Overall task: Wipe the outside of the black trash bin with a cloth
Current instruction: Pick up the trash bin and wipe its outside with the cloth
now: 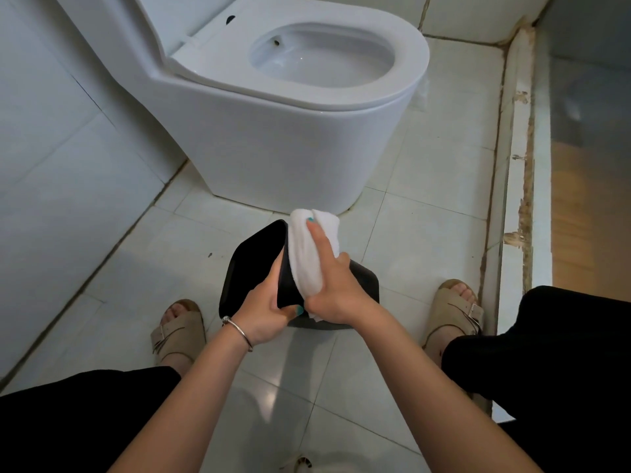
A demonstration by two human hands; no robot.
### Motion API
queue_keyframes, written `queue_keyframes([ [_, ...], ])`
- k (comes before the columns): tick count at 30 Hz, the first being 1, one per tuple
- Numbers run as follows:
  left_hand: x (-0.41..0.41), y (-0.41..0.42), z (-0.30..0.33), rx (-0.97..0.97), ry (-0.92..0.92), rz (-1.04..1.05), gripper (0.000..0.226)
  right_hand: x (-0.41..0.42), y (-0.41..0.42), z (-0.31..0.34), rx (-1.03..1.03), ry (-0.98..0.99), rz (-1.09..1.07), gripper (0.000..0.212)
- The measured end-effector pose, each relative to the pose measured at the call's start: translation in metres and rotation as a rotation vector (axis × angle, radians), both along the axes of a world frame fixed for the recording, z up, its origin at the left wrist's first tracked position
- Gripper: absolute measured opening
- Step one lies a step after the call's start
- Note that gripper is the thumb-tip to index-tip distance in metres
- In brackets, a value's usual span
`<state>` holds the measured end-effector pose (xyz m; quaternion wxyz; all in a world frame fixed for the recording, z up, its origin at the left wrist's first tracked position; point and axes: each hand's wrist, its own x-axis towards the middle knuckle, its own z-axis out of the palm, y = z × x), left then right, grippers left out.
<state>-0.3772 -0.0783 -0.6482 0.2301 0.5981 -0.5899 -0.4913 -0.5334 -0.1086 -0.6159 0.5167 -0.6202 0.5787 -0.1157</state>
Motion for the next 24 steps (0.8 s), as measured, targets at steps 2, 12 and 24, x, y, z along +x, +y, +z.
queue_keyframes([
  [2,-0.002,-0.001,0.001,0.006,0.024,0.003,0.104,0.003,-0.002,0.003,-0.017,-0.001,0.005,0.122],
  [12,-0.001,-0.002,0.000,0.003,-0.033,0.025,0.105,-0.034,-0.009,-0.014,0.061,0.048,-0.039,0.120],
  [24,-0.001,-0.004,0.000,0.002,-0.029,-0.018,0.104,-0.020,-0.005,-0.018,-0.104,-0.158,-0.043,0.113],
])
